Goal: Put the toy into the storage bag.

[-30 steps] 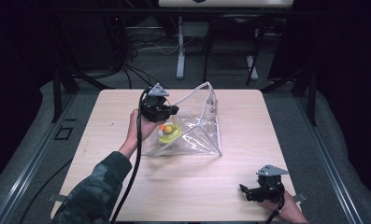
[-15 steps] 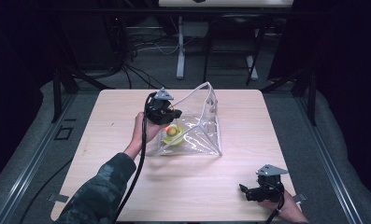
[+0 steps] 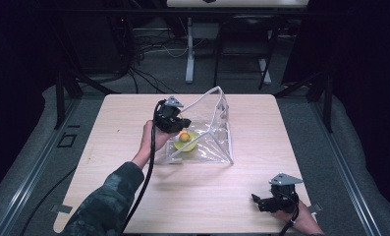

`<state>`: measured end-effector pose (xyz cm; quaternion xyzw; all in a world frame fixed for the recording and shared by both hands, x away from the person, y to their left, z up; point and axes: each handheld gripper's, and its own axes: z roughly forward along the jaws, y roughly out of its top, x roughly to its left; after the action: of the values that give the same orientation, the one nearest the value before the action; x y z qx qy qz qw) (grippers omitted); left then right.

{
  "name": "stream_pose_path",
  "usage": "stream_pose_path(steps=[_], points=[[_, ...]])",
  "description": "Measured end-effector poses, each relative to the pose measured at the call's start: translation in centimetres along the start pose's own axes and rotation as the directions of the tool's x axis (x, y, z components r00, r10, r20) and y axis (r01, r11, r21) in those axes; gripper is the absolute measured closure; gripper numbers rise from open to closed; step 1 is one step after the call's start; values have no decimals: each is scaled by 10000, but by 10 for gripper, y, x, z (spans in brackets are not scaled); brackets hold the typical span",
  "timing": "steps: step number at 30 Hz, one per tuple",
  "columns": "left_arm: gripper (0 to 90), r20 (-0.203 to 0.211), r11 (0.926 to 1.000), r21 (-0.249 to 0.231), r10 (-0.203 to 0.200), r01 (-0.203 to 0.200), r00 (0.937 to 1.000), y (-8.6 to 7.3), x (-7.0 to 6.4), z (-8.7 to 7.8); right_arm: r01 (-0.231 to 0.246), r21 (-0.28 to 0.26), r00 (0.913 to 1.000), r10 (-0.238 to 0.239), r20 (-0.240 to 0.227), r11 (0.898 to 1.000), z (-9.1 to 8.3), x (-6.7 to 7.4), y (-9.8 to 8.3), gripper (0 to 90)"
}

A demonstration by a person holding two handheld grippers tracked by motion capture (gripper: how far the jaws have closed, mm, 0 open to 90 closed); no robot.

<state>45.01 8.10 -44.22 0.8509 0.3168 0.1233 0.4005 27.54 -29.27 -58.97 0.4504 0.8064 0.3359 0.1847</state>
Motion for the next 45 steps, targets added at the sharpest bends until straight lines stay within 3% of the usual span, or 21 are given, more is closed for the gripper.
stream_pose_path(steps=[10, 16, 26, 37, 45], points=[[833, 30, 9998, -55, -168, 168, 9999, -2, 1, -1, -30, -21, 10000, 30, 10, 10000, 0, 0, 0, 0], [695, 237, 9999, -105, -122, 124, 9996, -1, -1, -11, 12, -20, 10000, -12, -6, 10000, 0, 0, 0, 0], [460, 168, 9998, -214, 58, -55, 9998, -1, -9, -34, -9, 0, 10000, 9, 55, 10000, 0, 0, 0, 0], [312, -69, 9987, -483, 177, -180, 9998, -9, -13, -65, 11, -28, 10000, -11, 6, 10000, 0, 0, 0, 0], [200, -308, 9989, -476, 8, -23, 9995, -23, -9, -86, 17, -27, 10000, -17, 10, 10000, 0, 0, 0, 0]])
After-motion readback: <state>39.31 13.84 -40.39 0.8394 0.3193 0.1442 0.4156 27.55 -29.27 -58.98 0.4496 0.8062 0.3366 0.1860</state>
